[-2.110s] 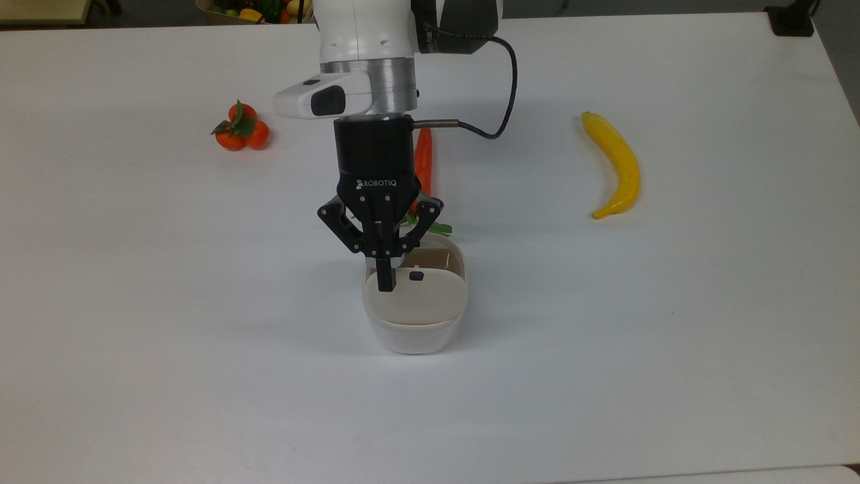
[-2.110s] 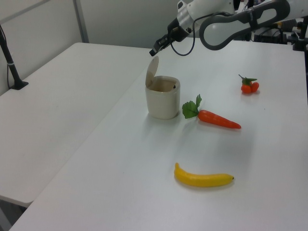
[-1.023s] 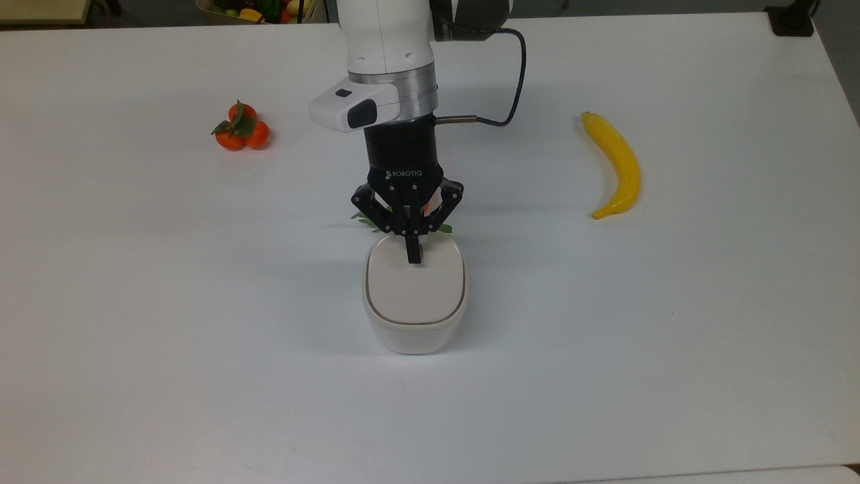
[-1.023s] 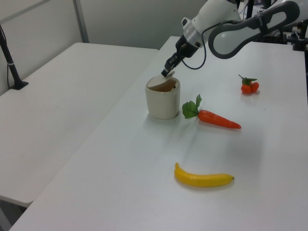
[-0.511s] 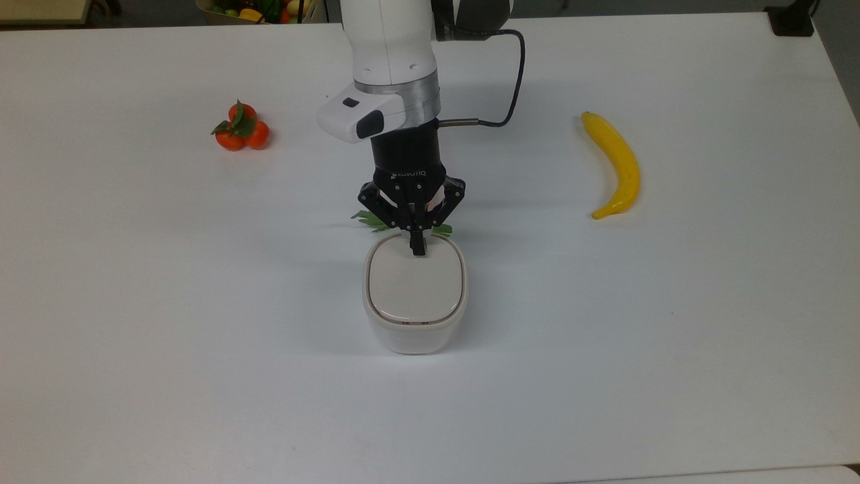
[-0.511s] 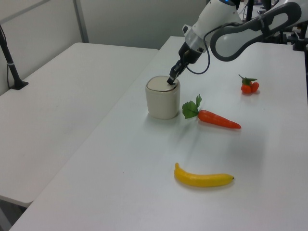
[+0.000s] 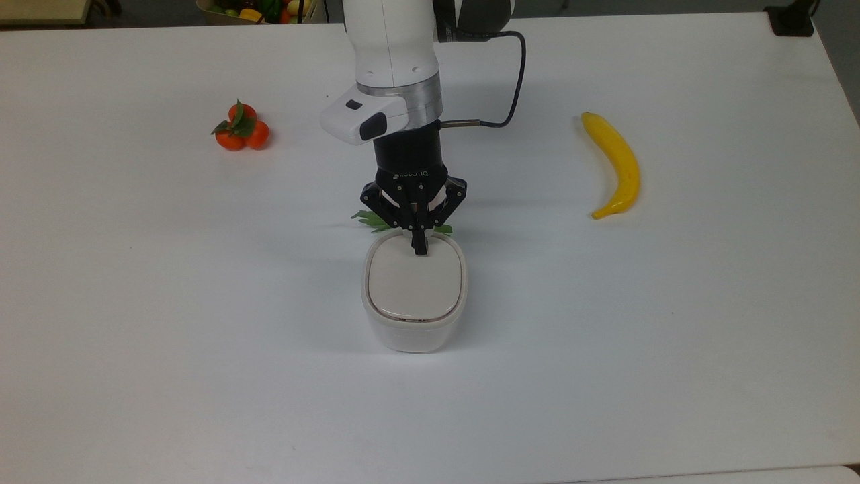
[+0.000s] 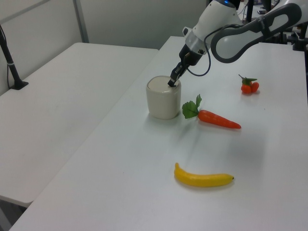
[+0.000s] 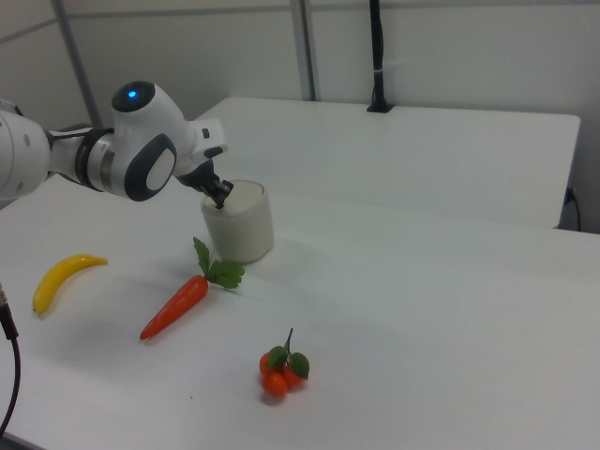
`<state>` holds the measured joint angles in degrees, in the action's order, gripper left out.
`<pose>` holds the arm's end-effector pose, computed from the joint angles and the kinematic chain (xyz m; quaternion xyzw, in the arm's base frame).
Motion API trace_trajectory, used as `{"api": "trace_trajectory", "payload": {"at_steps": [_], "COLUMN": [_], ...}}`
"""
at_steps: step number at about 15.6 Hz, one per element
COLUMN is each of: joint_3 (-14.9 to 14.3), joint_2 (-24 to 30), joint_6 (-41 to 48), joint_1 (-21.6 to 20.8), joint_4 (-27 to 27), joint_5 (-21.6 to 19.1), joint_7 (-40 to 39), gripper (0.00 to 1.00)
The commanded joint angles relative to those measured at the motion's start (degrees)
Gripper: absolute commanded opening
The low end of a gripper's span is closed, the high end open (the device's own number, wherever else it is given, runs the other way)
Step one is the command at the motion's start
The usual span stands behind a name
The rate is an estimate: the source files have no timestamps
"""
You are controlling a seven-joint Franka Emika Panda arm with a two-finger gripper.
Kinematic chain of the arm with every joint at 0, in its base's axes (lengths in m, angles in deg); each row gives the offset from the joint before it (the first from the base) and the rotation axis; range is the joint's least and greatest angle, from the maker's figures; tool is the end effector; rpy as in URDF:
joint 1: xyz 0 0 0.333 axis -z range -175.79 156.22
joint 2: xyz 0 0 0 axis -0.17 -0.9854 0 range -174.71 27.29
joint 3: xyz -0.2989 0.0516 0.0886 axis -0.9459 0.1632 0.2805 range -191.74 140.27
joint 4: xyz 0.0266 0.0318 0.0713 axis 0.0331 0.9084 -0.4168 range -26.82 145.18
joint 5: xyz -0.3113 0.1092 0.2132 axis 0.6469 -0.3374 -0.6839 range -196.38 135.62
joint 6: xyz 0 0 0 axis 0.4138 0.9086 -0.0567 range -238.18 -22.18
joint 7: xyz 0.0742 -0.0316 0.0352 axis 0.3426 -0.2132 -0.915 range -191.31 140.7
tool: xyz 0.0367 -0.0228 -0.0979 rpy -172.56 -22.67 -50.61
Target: Close garbage bin
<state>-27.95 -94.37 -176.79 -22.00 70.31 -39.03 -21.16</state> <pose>0.6793 0.1181 0.4229 -0.9608 0.0037 -0.2662 0.0779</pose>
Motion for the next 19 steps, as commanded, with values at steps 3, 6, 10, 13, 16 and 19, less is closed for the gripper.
{"api": "trace_trajectory", "payload": {"at_steps": [3,6,10,13,16,19], "joint_3": [0.19,0.19,0.19,0.11,0.02,0.02], "joint_2": [1.84,4.21,9.3,12.03,15.28,19.32], "joint_6": [0.77,0.94,12.16,24.46,35.8,44.43], "joint_1": [0.09,0.44,0.88,1.49,2.55,3.08], "joint_4": [1.97,1.79,0.83,-2.07,-4.18,-4.72], "joint_5": [0.57,0.3,0.3,0.3,0.3,0.21], "joint_7": [-0.28,-0.01,-0.1,-0.54,-0.36,0.16], "gripper": [0.0,0.0,0.03,0.11,0.4,0.86]}}
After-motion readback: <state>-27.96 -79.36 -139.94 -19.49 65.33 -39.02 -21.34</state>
